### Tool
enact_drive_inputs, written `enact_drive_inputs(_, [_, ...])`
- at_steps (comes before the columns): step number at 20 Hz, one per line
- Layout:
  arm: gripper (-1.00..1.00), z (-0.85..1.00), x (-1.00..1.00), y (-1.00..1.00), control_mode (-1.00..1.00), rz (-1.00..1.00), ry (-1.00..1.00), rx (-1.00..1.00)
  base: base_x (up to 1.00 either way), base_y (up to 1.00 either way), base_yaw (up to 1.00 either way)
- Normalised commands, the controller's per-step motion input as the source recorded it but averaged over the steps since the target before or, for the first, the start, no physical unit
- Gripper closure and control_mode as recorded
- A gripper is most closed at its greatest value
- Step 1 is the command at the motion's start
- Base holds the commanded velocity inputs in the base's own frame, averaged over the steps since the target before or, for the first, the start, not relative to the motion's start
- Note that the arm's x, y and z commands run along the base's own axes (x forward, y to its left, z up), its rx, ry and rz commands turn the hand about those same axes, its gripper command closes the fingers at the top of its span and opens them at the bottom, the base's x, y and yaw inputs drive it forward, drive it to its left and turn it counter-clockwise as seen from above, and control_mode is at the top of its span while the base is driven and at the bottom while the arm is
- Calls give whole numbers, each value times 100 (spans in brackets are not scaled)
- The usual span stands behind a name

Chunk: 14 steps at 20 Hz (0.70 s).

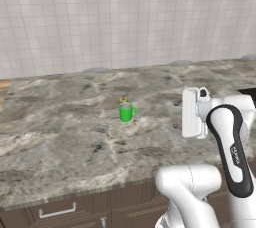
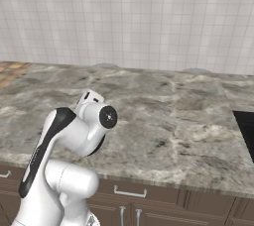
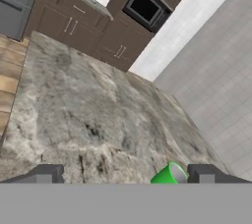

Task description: Open the cabinet directly in front. Then move the beer and the mug to the dining counter with the candle on it.

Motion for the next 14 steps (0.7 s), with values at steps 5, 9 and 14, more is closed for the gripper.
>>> enact_drive_inputs(5, [-100,0,0,0,-100,0,0,0,0,0,0])
enact_drive_inputs(9, [-100,0,0,0,-100,0,0,0,0,0,0])
enact_drive_inputs(14, [-100,0,0,0,100,0,0,0,0,0,0])
